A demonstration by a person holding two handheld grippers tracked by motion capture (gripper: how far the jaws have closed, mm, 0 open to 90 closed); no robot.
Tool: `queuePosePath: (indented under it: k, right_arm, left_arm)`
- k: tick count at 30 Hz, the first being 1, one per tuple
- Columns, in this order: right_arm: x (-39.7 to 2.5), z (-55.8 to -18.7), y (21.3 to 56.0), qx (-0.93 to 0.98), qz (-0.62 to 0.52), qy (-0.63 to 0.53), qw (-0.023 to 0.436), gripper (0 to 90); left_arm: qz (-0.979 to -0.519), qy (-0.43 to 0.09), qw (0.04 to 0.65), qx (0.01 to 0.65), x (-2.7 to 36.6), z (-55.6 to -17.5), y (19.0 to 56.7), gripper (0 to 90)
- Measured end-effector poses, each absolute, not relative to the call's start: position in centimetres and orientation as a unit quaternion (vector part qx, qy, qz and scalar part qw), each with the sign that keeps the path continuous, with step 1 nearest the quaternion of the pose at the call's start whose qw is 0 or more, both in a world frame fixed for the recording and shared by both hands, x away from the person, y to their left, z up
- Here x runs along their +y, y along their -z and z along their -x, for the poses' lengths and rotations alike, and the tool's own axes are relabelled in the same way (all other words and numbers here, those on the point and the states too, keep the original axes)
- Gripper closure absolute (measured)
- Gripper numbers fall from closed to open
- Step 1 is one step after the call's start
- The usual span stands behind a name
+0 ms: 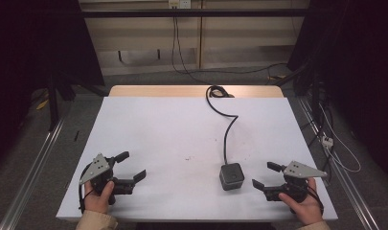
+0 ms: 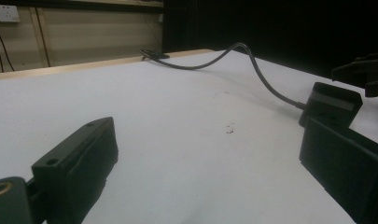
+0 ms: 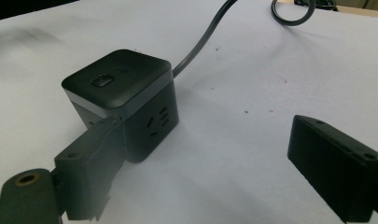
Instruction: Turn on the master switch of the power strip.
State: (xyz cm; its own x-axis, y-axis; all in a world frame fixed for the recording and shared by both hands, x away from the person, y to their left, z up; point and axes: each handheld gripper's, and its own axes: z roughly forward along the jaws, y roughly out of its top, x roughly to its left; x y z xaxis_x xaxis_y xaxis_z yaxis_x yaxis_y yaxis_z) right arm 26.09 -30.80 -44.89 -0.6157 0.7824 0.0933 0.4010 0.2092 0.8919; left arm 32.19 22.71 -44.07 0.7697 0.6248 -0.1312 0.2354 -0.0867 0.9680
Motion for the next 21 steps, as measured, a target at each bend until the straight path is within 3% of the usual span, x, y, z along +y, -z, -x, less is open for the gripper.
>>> queuePosePath:
  k: [21]
  right_arm:
    - [-31.05, -26.01, 44.95, 0.754, -0.396, -0.486, 0.197, 11.2]
  left_arm:
    - [-0.723, -0.161, 0.604, 0.295, 22.48, -32.31, 44.07, 3.9]
